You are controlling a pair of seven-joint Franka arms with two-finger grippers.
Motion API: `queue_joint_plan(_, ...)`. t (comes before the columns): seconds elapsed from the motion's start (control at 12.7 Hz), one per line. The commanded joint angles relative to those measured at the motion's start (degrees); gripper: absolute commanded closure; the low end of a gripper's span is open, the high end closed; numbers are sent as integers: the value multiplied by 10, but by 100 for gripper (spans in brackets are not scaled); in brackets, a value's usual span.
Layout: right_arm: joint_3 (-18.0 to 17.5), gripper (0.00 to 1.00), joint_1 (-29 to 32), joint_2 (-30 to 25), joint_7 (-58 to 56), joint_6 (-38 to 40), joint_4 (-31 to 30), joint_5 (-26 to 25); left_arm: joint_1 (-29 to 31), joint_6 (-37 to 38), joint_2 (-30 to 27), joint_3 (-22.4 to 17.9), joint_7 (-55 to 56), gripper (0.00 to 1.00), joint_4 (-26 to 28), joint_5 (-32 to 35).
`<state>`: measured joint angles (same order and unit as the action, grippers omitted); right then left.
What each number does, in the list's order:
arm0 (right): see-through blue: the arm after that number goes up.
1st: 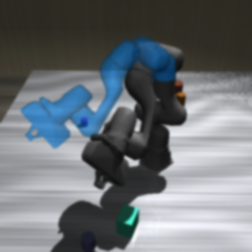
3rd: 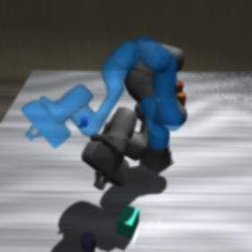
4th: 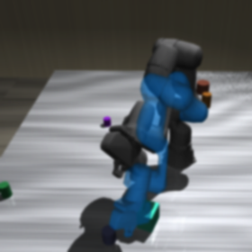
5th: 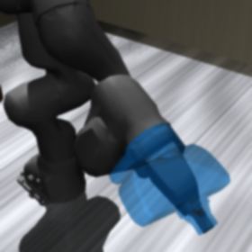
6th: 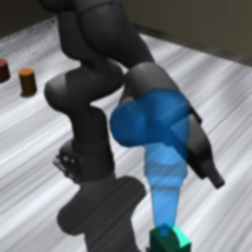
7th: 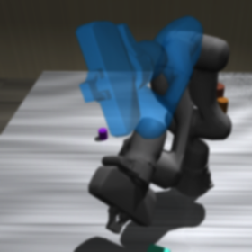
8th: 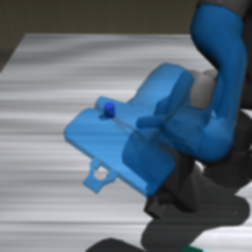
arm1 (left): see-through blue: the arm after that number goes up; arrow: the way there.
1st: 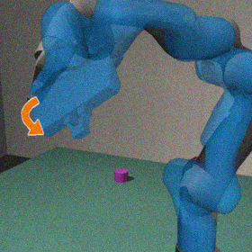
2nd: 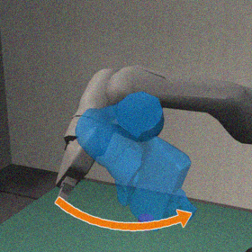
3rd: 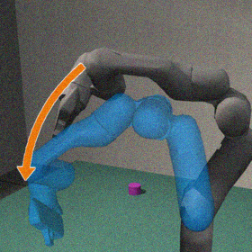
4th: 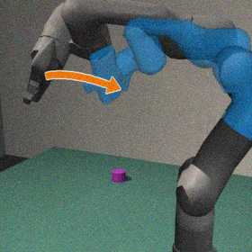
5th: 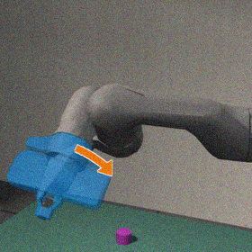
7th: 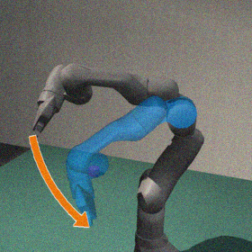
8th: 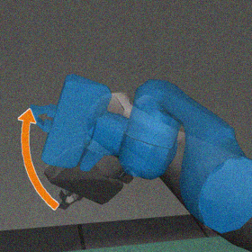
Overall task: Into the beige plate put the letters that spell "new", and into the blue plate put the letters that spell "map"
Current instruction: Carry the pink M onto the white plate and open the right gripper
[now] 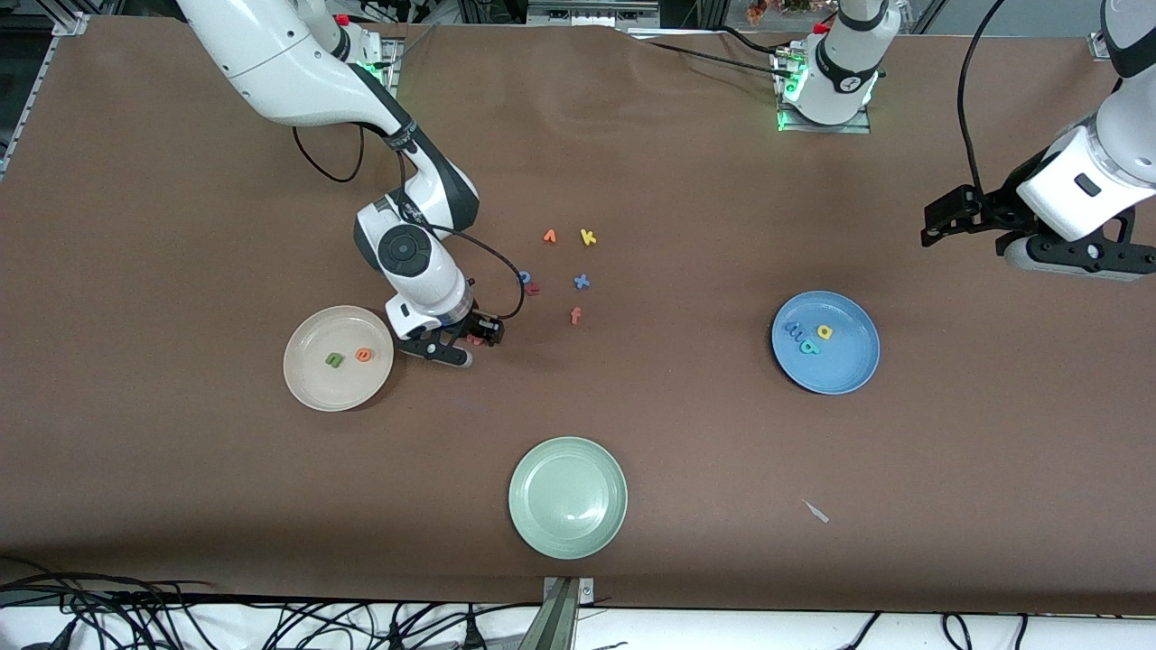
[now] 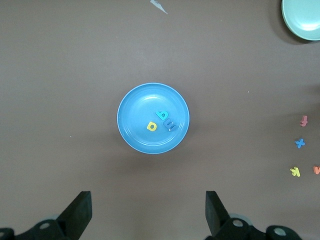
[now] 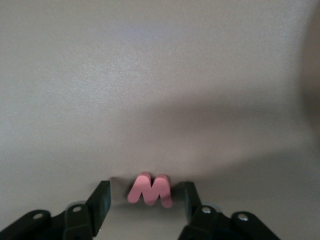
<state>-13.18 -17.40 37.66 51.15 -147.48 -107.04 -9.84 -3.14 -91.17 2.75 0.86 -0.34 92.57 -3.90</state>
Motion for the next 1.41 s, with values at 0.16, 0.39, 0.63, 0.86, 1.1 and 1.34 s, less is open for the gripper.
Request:
queue_joint_plan(0.16,0,46,0,6,11,-9,-3,-15,4,18,16,-6,3,0,-20,-15)
queue_joint_plan(0.39,1,74,0,6,10,-7,-4,-16,-2,18,19,-5,4,0,-20,-6)
queue_joint_plan(0.63,6,81,4,-15,-11,3,-3,-16,-2,18,19,-5,3,0,-21,-5)
queue_joint_plan(0.86,32,81,31,-64,-117,95,-3,-16,-2,17,23,-5,3,0,-21,-5)
queue_joint_plan(1.1,45,81,75,-98,-246,151,-3,-13,1,17,23,-5,4,0,-21,-5)
queue_joint_plan(1.34,61,80,108,-115,-325,172,-25,-10,4,17,23,-5,8,0,-21,-10)
